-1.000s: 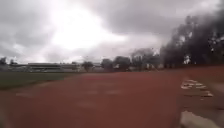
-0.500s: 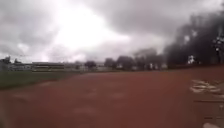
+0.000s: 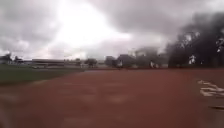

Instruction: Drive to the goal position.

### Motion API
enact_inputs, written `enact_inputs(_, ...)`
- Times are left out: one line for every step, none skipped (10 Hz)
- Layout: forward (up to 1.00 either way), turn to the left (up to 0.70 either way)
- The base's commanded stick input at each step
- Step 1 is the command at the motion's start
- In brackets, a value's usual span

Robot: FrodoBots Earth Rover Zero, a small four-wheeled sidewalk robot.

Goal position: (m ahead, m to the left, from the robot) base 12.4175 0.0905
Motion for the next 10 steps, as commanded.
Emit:
enact_inputs(0.70,0.00)
enact_inputs(0.70,0.00)
enact_inputs(0.70,0.00)
enact_inputs(0.70,0.00)
enact_inputs(0.70,0.00)
enact_inputs(0.70,0.00)
enact_inputs(0.70,0.00)
enact_inputs(0.70,0.00)
enact_inputs(0.70,0.00)
enact_inputs(0.70,0.09)
